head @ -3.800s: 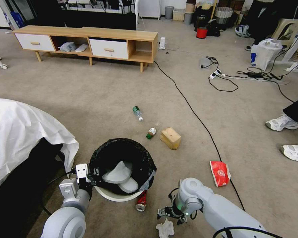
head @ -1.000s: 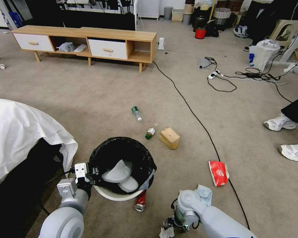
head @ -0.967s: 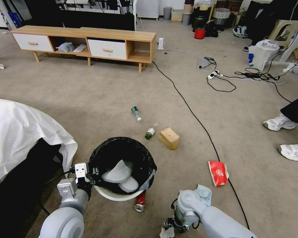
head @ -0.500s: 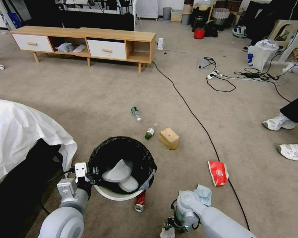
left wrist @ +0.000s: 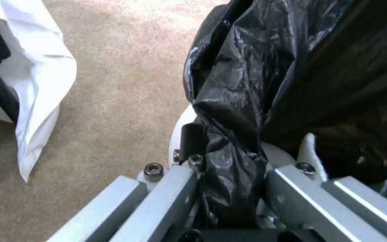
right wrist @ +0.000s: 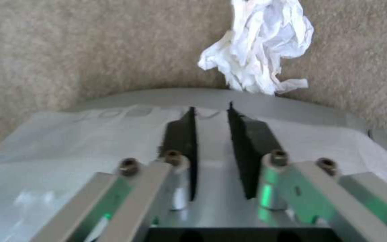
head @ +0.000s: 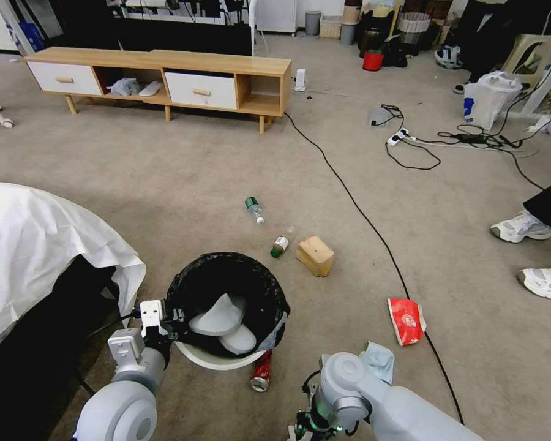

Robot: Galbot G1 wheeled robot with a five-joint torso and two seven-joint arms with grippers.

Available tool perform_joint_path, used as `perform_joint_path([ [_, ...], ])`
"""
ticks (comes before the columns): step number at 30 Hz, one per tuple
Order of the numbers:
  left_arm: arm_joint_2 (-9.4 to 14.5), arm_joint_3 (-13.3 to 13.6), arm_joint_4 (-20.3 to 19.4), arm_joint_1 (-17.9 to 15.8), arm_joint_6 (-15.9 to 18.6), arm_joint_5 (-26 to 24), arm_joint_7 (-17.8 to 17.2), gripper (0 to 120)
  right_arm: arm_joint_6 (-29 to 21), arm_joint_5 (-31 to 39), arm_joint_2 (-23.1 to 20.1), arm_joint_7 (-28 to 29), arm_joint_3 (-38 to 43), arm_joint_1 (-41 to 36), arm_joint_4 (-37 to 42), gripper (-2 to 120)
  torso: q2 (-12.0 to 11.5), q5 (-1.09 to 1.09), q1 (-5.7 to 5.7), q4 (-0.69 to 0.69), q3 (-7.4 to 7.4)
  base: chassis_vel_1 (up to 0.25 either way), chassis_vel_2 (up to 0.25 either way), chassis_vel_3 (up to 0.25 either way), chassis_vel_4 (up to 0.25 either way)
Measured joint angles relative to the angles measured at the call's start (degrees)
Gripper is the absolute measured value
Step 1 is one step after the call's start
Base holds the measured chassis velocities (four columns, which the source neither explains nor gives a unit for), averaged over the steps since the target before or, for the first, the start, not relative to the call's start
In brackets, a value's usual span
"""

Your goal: Pick up the trash bin and place the garbage on the floor into it.

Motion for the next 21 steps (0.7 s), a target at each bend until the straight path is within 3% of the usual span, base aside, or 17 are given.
perform_joint_path([
  [4, 0.0, -0.1, 0.1, 0.0, 0.0, 0.0, 0.0, 1, 0.7, 0.2, -0.6, 0.4, 0.0, -0.2, 1.8, 1, 0.0, 0.00, 0.00, -0.01, 0.00, 0.000, 0.000, 0.000, 0.000],
  [18, -0.5, -0.5, -0.2, 1.1, -0.2, 0.7, 0.1, 1, -0.6, -0.2, -1.6, -0.8, 2.2, 1.0, 1.3, 0, 0.0, -0.01, 0.00, -0.01, 0.00, 0.000, 0.000, 0.000, 0.000],
  [21, -0.6, -0.5, -0.2, 1.1, -0.2, 0.9, 0.1, 1, -0.8, -0.1, -1.6, -0.9, 2.6, 1.3, 1.4, 5, 0.0, -0.01, 0.00, -0.01, 0.00, 0.000, 0.000, 0.000, 0.000],
])
